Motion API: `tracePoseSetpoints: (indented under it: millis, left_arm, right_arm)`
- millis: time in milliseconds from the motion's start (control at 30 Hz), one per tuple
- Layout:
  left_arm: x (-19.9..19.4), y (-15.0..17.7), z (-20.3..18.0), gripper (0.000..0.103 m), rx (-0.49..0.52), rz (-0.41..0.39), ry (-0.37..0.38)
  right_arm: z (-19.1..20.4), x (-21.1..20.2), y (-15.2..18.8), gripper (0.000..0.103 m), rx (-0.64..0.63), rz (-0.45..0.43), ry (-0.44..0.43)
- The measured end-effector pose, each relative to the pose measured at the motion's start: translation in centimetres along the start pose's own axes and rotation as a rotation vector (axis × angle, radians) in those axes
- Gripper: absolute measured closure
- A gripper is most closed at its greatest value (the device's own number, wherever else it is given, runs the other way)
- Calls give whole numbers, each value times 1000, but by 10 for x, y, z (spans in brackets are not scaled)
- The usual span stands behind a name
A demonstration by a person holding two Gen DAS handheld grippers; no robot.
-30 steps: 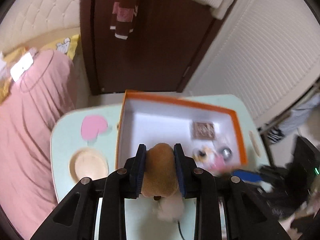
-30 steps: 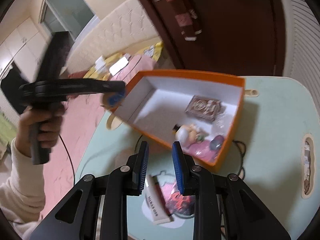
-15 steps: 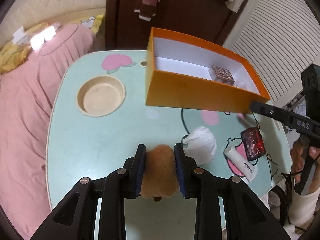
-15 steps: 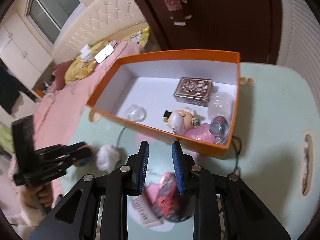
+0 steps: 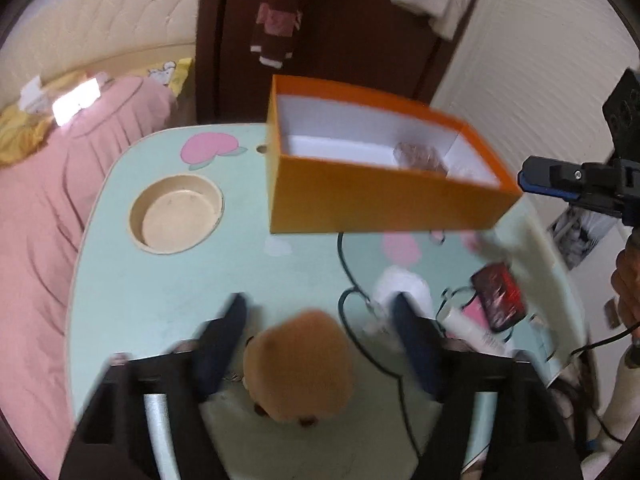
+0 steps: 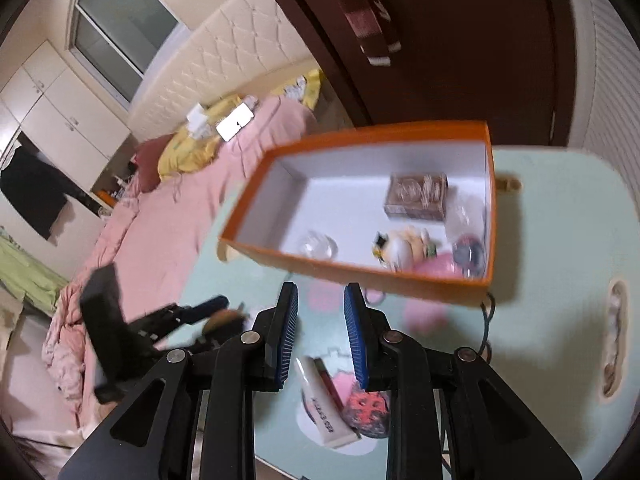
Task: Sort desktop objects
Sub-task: 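Lift the plush hamster out and set it on the table, open left gripper, then reach into the box and grasp the brown card deck with the right gripper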
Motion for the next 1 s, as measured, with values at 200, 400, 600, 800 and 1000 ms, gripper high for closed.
tracePoseSetpoints:
  millis: [200,400,600,800,1000]
  left_arm:
    - [-31,-5,26,11,-129,-209,0]
    - [-11,-1,26,9,-52,-188,-39]
    - [-3,-2,37,9,-105,-157,-47]
    - [0,5,41,9,-115,-155,-65]
    - [0,9,37,9,-99,-156,-38]
  right_arm:
    - [7,-6,-24,77,16,-1,71]
    - [-5,-2,-60,77,72,-5,132]
    - [-15,13,-81,77,116,85,217]
    - [-31,70,-100,77,147,304,373]
    - [-27,88,-113,54,85,342,522]
Point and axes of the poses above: each gripper's, at about its wrist camera, not at the fingertips, and x roughly the way its jaws point, z to its left, y to its underside, the point moved 1 cm from there along x, roughly the way its jaws point, and after that the axes turned 7 degrees about z, right-handed, at the moved point
